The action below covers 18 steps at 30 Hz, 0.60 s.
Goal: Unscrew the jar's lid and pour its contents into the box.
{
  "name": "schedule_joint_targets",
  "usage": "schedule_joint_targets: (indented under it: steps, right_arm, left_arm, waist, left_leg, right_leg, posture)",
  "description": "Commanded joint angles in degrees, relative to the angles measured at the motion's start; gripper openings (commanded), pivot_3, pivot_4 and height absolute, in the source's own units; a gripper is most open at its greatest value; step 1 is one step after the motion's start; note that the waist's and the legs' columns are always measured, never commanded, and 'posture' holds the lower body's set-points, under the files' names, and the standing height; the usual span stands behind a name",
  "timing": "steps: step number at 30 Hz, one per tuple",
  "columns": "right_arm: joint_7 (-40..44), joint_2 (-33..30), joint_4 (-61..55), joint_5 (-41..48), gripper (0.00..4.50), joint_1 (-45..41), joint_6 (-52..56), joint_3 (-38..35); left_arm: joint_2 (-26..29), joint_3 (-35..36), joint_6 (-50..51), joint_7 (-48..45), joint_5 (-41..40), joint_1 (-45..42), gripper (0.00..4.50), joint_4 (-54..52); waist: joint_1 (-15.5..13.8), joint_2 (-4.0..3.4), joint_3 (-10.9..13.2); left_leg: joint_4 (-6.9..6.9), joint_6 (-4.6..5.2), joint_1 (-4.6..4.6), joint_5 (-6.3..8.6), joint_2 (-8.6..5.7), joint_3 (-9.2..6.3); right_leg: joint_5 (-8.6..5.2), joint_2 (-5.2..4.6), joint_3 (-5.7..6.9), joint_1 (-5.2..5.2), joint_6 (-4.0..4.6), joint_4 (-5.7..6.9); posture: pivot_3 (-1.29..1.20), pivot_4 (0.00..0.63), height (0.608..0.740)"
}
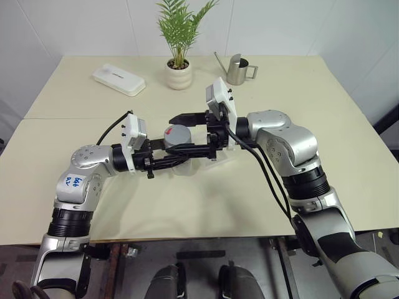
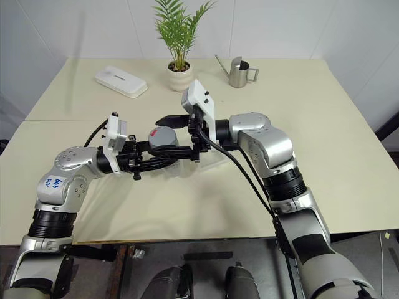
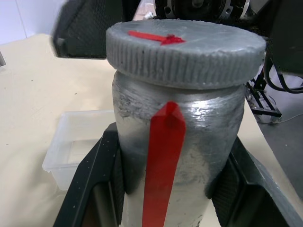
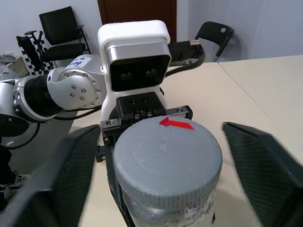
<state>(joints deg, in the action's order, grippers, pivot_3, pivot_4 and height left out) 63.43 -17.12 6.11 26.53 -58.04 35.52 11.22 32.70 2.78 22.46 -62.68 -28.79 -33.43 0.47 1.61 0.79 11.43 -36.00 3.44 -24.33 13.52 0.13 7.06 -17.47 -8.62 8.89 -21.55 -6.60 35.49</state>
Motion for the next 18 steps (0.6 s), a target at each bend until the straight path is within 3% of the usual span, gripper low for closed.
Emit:
schedule_joint_targets:
  steps: [1, 2, 6, 11, 14, 18]
  right_arm:
    - [0.0, 0.9, -1.7, 1.7, 2.82, -1.1, -0.2, -1.7]
    - [0.0, 1.0, -2.0, 2.2, 2.56, -1.0, -0.1, -2.0]
    - [-0.9, 1.7, -4.2, 6.8, 2.56, -0.5, 3.0, -5.5]
    - [-9.2, 4.1, -6.0, 20.6, 2.56, -0.8, 13.5, -17.2]
    - [-12.6, 1.3, -8.0, 19.5, 2.56, 1.6, 12.7, -19.3]
    - [-14.6, -6.3, -8.7, 10.5, 2.56, 9.6, 3.3, -20.2]
  left_arm:
    - [0.7, 0.9, -0.7, -0.1, -0.7, 0.2, 1.9, -2.5]
    - [0.7, 0.9, -0.7, -0.1, -0.7, 0.2, 1.9, -2.5]
    - [0.8, 0.8, -0.7, -0.3, -0.6, 0.6, 1.9, -2.8]
    - [0.6, 0.4, -0.7, -0.4, -0.5, 1.0, 1.9, -2.9]
    - [0.5, 0.3, -0.5, -0.2, -0.6, 1.2, 1.9, -3.3]
    - [0.6, 0.9, -0.3, 0.2, -0.9, 1.8, 1.9, -3.6]
  waist:
    - [0.0, 0.0, 0.0]
    - [0.0, 0.0, 0.0]
    - [0.0, 0.0, 0.0]
    - [-0.1, 0.0, 0.0]
    - [-0.1, 0.0, 0.0]
    - [-0.4, 0.01, 0.0]
  left_leg:
    - [0.0, 0.0, 0.0, 0.0, 0.0, 0.0]
    - [0.0, 0.0, 0.0, 0.0, 0.0, 0.0]
    - [0.01, 0.0, 0.0, 0.0, 0.0, 0.0]
    - [0.02, 0.0, 0.0, 0.0, 0.0, -0.07]
    - [0.01, 0.0, 0.0, 0.0, -0.04, -0.09]
    - [0.04, 0.01, 0.0, 0.02, -0.08, -0.05]
  right_leg:
    - [0.0, 0.0, 0.0, 0.0, 0.0, 0.0]
    - [0.0, 0.0, 0.0, 0.0, 0.0, 0.0]
    - [0.0, 0.0, 0.0, 0.0, 0.0, 0.0]
    - [0.0, 0.0, 0.01, 0.01, 0.0, 0.02]
    - [0.0, -0.03, 0.0, 0.03, 0.0, 0.0]
    - [0.0, -0.06, -0.02, 0.03, 0.0, -0.05]
  posture:
    - [0.0, 0.15, 0.74]
    - [0.0, 0.15, 0.74]
    - [0.0, 0.15, 0.74]
    - [0.0, 0.15, 0.74]
    - [0.0, 0.15, 0.74]
    - [0.0, 0.15, 0.74]
